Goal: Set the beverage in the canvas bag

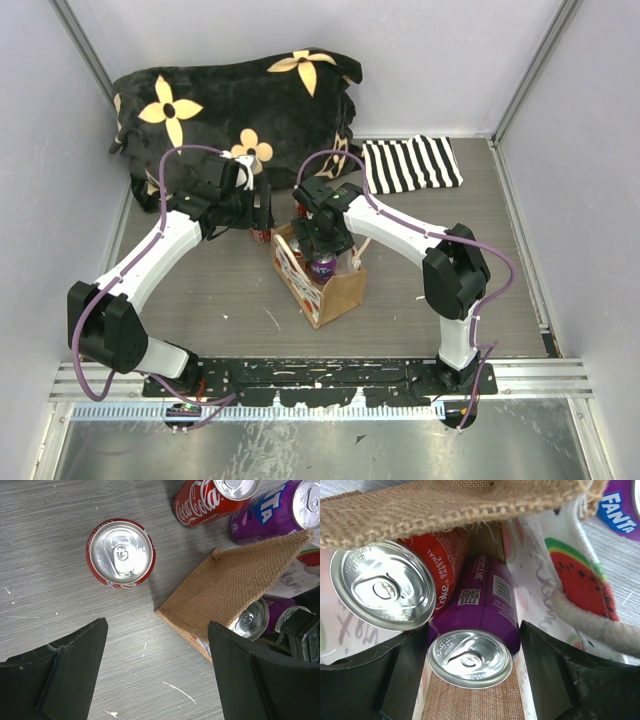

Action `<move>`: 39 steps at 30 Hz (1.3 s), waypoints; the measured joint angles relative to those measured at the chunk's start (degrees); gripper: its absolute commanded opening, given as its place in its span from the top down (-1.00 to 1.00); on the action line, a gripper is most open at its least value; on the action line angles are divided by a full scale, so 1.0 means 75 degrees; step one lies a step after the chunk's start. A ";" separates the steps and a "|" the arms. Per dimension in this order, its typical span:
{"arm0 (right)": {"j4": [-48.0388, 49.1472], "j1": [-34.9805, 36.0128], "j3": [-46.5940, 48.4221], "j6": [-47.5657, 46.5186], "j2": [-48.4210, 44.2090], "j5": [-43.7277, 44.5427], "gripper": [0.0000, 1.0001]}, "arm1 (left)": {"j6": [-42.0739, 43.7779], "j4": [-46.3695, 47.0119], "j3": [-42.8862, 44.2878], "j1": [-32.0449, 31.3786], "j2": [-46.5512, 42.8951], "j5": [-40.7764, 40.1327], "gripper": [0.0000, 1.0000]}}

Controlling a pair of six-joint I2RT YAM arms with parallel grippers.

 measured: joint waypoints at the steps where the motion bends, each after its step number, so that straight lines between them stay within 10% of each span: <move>1: 0.0003 0.0003 0.0009 0.0000 0.0003 0.0023 -0.57 | 0.0015 0.0000 0.0000 0.0000 0.0000 0.0020 -0.77; 39: -0.1209 -0.0020 0.3063 -0.0207 0.0003 0.0889 -0.27 | 0.0877 0.0017 0.0379 -0.0580 -0.0032 0.1297 -0.55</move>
